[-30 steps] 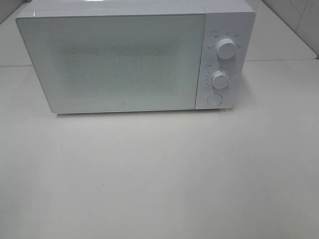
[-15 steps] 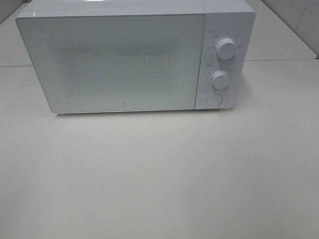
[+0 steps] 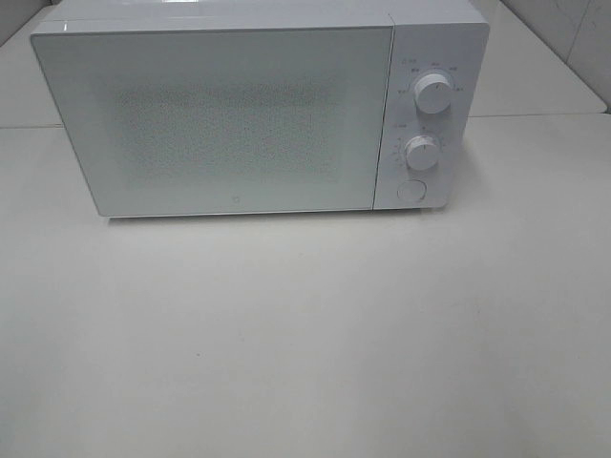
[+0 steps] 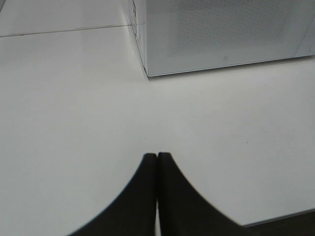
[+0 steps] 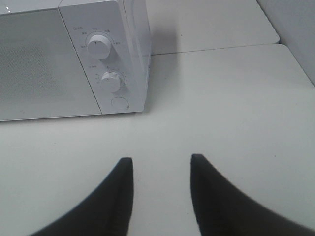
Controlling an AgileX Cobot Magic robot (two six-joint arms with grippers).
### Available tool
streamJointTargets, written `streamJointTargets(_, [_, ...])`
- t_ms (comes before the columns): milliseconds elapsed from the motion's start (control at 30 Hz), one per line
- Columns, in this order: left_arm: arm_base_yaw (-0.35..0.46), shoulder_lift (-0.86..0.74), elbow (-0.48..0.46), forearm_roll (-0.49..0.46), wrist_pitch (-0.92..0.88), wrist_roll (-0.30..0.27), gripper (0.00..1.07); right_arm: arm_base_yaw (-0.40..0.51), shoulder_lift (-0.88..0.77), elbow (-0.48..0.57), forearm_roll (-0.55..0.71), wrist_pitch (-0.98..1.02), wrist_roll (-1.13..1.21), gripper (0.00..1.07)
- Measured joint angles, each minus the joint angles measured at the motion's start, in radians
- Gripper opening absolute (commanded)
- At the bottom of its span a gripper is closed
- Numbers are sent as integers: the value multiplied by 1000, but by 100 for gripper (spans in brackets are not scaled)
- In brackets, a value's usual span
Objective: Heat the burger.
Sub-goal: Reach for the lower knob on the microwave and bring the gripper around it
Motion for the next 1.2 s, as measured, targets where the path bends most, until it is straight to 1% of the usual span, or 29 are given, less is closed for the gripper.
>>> streamJointTargets(33, [0,0,0,0,0,0,0,0,0,0,0,0,0,39])
streamJointTargets(100, [0,0,0,0,0,0,0,0,55,0,0,-40,0,40])
streamJointTargets(200, [0,0,0,0,0,0,0,0,72,0,0,-51,0,40])
streamJointTargets(267, [0,0,0,0,0,0,0,0,135,0,0,-114,0,40])
streamJointTargets(467, [0,0,0,0,-1,0,0,0,217,0,0,-199,0,41])
streamJointTargets(533, [0,0,0,0,-1,0,0,0,274,0,0,-260,0,47])
streamJointTargets(600, [0,0,0,0,-1,0,0,0,293,0,0,-276,0,48])
streamJointTargets(633, [0,0,0,0,-1,0,0,0,341,0,0,-317,0,52])
streamJointTargets(667, [0,0,0,0,-1,0,0,0,341,0,0,-317,0,52])
streamJointTargets(733, [0,0,0,0,-1,0,0,0,414,0,0,-393,0,56])
streamJointTargets(767, [0,0,0,0,-1,0,0,0,414,0,0,-393,0,56])
streamJointTargets(800, [0,0,0,0,-1,0,0,0,469,0,0,-453,0,56])
streamJointTargets(833, [0,0,0,0,-1,0,0,0,469,0,0,-453,0,56])
streamJointTargets(900, [0,0,0,0,-1,0,0,0,543,0,0,-533,0,56])
streamJointTargets(933, [0,0,0,0,-1,0,0,0,543,0,0,-533,0,56])
streamJointTargets(967, [0,0,0,0,-1,0,0,0,600,0,0,-580,0,56])
streamJointTargets(1000, [0,0,0,0,-1,0,0,0,600,0,0,-580,0,56])
streamJointTargets(1067, [0,0,0,0,-1,0,0,0,683,0,0,-658,0,56])
streamJointTargets(1100, [0,0,0,0,-1,0,0,0,683,0,0,-658,0,56])
streamJointTargets(1167, [0,0,0,0,-1,0,0,0,767,0,0,-725,0,56])
streamJointTargets(1200, [0,0,0,0,-1,0,0,0,767,0,0,-725,0,56])
